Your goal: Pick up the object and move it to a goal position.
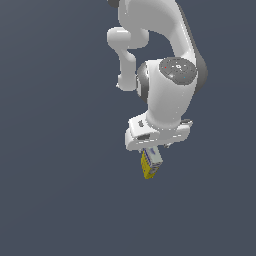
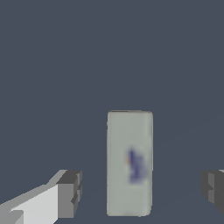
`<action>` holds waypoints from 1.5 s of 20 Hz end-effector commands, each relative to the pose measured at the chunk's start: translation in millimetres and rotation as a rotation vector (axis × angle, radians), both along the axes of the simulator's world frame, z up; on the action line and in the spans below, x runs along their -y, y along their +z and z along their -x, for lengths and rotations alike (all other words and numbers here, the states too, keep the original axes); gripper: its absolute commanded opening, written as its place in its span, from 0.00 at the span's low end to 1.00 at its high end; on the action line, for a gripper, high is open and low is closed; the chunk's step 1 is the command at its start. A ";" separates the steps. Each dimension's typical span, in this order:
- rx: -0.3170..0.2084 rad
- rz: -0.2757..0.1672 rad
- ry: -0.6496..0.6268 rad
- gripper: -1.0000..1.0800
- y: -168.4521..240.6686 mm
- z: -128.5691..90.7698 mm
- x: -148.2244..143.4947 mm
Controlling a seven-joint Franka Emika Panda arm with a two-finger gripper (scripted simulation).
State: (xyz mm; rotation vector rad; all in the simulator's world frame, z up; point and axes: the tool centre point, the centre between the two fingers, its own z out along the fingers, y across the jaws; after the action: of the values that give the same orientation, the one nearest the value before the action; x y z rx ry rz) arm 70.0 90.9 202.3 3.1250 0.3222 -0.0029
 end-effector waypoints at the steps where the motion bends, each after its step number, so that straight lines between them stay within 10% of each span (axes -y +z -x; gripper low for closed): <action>1: 0.001 0.000 0.000 0.96 -0.1 -0.1 0.0; 19: 0.002 0.000 0.001 0.96 -50.1 -1.2 -0.5; 20: 0.002 0.000 0.001 0.00 -50.1 -1.2 -0.5; 30: 0.001 0.000 0.001 0.00 -50.4 -1.1 -0.4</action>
State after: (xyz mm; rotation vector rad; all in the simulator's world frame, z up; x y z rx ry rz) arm 71.0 91.4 151.8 3.1250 0.3242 -0.0007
